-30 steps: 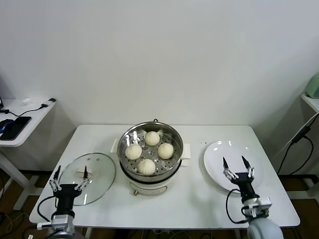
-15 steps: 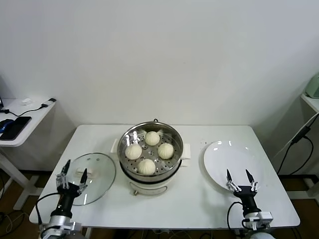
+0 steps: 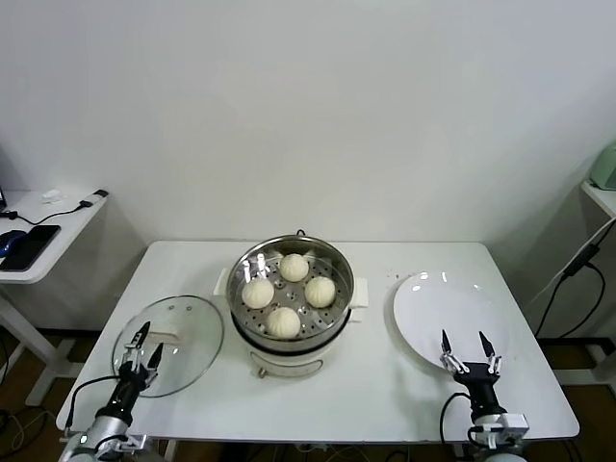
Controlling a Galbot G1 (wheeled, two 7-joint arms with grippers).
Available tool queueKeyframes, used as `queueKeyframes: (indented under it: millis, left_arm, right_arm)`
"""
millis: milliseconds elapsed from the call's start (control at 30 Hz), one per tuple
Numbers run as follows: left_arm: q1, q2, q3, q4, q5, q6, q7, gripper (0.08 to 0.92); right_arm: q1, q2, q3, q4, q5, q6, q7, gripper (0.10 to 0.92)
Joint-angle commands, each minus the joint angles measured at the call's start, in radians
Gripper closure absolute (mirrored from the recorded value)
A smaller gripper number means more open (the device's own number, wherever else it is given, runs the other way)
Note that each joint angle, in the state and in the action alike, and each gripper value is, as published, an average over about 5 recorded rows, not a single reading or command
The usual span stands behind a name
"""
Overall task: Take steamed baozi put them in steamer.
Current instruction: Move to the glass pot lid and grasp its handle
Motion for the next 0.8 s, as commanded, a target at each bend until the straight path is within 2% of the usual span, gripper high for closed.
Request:
queueKeyframes:
  millis: [33, 400, 633, 733, 800]
  left_arm:
    - [-0.08, 0.022, 0.01, 0.108, 0.027, 0.033, 0.016, 0.177]
    - [-0.149, 0.006, 0.038, 0.139, -0.034, 0.086, 0.034, 0.177]
    - [-0.169, -0.018, 0.054, 0.169, -0.04, 0.099, 0.008, 0.177]
    - [-0.171, -0.02, 0.059, 0.191, -0.035, 0.103, 0.004, 0.194]
    - [-0.171, -0.019, 0.06, 0.204, -0.031, 0.102, 0.003, 0.233]
  right_arm:
    - [-0.008, 0.008, 0.0, -0.002, -0.005, 0.005, 0.005, 0.203]
    - [-0.005, 0.008, -0.001, -0.014, -0.02, 0.006, 0.008, 0.203]
    - [0.006, 0.009, -0.009, -0.018, -0.028, 0.006, 0.01, 0.203]
    - [0.007, 0.009, -0.015, -0.019, -0.032, 0.008, 0.012, 0.203]
    - [0.007, 0.009, -0.019, -0.02, -0.034, 0.011, 0.014, 0.203]
